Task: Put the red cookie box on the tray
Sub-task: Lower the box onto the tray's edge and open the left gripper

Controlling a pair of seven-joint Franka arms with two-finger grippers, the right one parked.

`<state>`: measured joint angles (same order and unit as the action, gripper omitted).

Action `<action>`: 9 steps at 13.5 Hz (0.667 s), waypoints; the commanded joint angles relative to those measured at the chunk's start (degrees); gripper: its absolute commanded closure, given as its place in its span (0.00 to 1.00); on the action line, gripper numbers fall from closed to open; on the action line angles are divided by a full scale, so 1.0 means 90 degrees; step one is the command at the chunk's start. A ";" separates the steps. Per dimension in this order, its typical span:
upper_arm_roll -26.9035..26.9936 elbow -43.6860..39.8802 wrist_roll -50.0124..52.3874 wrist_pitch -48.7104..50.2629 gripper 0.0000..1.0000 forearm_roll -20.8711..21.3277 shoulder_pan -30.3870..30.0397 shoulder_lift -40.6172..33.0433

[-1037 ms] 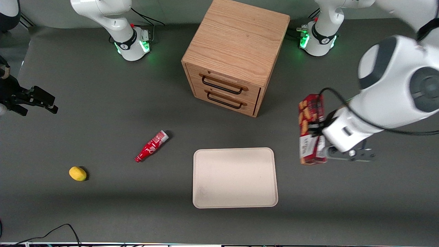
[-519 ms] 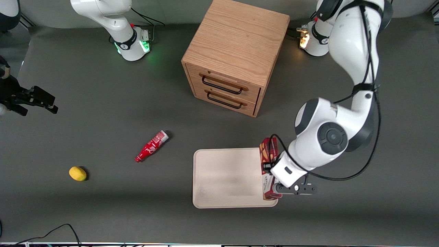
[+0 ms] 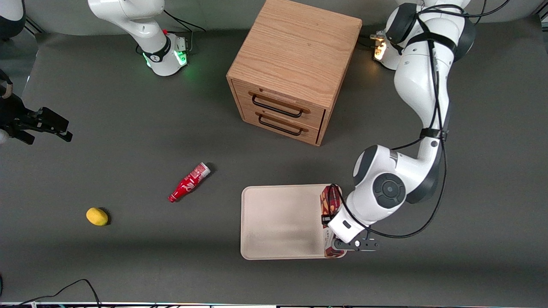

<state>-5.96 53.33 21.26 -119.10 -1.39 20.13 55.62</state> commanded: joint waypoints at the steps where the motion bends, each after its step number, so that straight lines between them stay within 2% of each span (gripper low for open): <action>1: 0.0144 -0.0320 0.0118 -0.0165 1.00 0.0329 0.0146 0.0314; 7: 0.0144 -0.0232 0.0089 -0.0487 1.00 0.0409 0.0146 0.0548; 9: 0.0144 -0.0212 0.0069 -0.0595 0.85 0.0438 0.0136 0.0607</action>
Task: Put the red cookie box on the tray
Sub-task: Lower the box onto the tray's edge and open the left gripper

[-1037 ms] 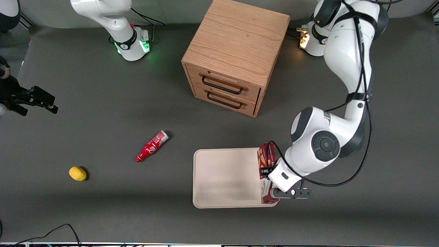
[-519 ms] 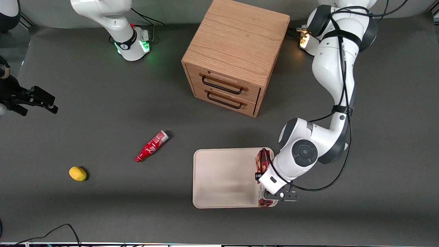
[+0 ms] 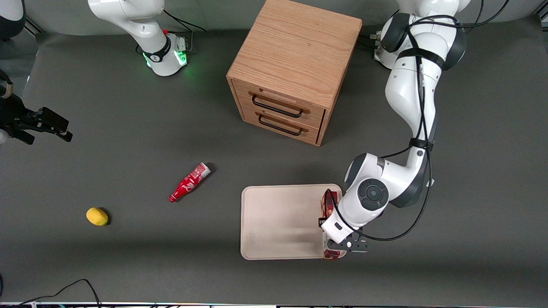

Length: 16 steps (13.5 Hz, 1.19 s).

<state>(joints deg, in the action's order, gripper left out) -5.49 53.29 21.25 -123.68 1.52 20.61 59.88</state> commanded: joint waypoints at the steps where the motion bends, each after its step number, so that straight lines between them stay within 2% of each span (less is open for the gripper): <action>1: 0.0093 -0.0199 0.0061 -0.0115 0.68 0.0115 0.0083 0.0134; 2: 0.0093 -0.0170 0.0060 -0.0125 0.53 0.0115 0.0083 0.0134; 3: 0.0093 -0.0160 0.0060 -0.0135 0.16 0.0115 0.0083 0.0134; 4: 0.0093 -0.0160 0.0031 -0.0135 0.00 0.0124 0.0083 0.0134; 10: 0.0093 -0.0169 0.0031 0.0166 0.00 0.0163 0.0074 0.0036; 12: 0.0093 -0.0218 0.0031 0.0731 0.00 0.0154 0.0064 -0.0158; 16: 0.0083 -0.0189 0.0002 0.2537 0.00 0.0192 -0.0014 -0.1163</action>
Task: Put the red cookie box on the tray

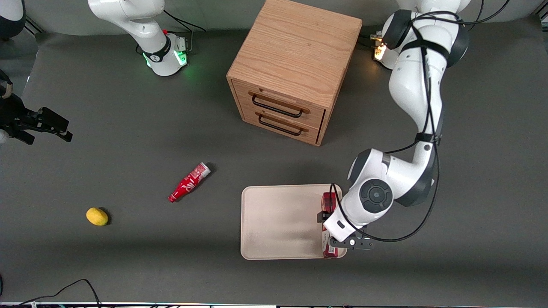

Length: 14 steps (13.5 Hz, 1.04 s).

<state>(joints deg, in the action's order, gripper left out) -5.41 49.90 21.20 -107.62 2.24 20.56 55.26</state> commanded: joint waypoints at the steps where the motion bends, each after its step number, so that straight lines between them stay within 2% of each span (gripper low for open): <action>1: 0.0073 0.0216 -0.0051 0.1143 0.00 0.0122 -0.0076 -0.1010; 3: 0.0083 0.0275 -0.0478 0.2042 0.00 0.0180 -0.0252 -0.1567; 4: 0.0073 0.0633 -0.0655 0.2152 0.00 0.0220 -0.0437 -0.1976; 7: 0.0073 0.2905 -0.1436 0.1686 0.00 0.0220 -0.1169 -0.3781; 9: 0.0073 0.4011 -0.1651 0.1645 0.00 0.0220 -0.1618 -0.4808; 11: 0.0073 0.4550 -0.2178 0.1869 0.00 0.0220 -0.2290 -0.5522; 14: 0.0073 0.4553 -0.2548 0.2533 0.00 0.0220 -0.2976 -0.5993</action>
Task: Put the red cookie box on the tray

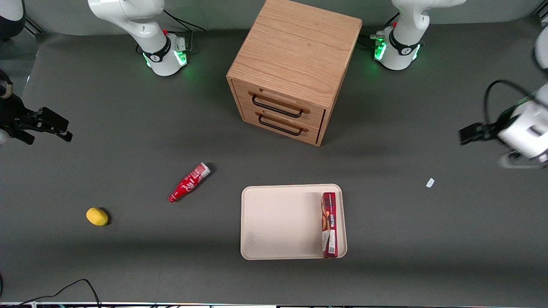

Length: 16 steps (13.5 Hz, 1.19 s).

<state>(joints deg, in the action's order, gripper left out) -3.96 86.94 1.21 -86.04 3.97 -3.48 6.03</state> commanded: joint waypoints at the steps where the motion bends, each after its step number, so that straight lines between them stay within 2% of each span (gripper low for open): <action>1: -0.0067 0.0312 -0.1006 0.0243 0.00 0.0028 -0.0520 -0.0649; 4: 0.0294 -0.0187 -0.1277 0.0556 0.00 -0.0079 -0.0396 -0.0436; 6: 0.1042 -0.0342 -0.0957 0.0566 0.00 -0.0089 0.0420 -0.0299; 7: 0.1191 -0.0382 -0.0684 0.0614 0.00 -0.0089 0.0647 -0.0299; 9: 0.1134 -0.0412 -0.0312 0.0848 0.00 -0.0109 0.0689 -0.0299; 16: 0.1026 -0.0441 -0.0369 0.0879 0.00 -0.0089 0.0699 -0.0289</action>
<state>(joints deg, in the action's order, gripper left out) 4.88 84.79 -3.01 -79.63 3.32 1.88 2.83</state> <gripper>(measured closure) 0.000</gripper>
